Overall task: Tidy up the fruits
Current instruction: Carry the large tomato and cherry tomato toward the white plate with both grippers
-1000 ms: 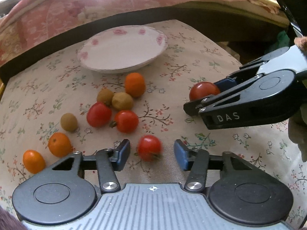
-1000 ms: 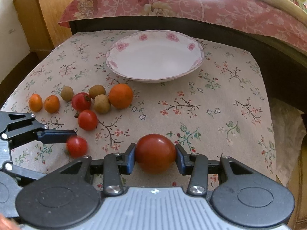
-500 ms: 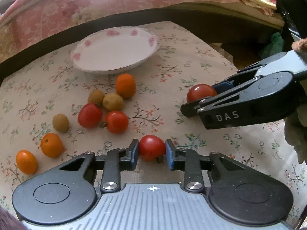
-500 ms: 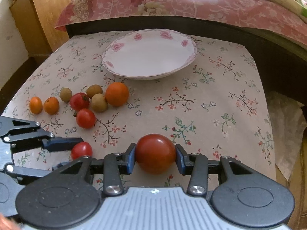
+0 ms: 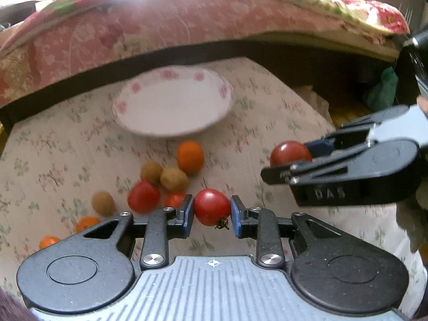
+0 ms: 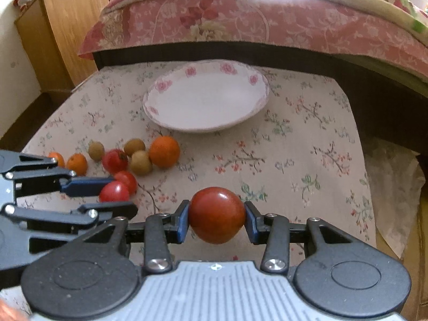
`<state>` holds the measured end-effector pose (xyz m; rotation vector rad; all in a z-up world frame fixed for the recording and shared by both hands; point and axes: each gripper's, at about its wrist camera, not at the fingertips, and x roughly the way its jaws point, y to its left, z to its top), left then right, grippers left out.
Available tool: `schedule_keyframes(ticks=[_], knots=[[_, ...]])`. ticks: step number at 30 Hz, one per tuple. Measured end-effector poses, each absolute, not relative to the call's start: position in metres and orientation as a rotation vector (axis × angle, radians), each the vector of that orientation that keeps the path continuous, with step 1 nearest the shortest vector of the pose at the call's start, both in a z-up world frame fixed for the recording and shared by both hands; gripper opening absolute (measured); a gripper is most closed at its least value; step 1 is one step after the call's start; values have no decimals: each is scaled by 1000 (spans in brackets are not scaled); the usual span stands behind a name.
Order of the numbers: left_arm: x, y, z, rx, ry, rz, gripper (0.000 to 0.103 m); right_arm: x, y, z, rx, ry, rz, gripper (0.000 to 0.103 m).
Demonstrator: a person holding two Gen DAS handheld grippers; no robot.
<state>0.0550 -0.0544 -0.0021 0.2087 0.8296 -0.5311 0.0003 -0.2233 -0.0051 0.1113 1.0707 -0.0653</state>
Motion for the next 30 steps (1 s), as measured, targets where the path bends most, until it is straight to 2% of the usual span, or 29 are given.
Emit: schedule_keyframes(ticks=[11,30], knots=[[109,-57,21,160,774,-475,36,50,-235,10,109,988,-70,43],[148,-64,5,174,784,-439,37,93,-250,-12,108,988,-68,43]])
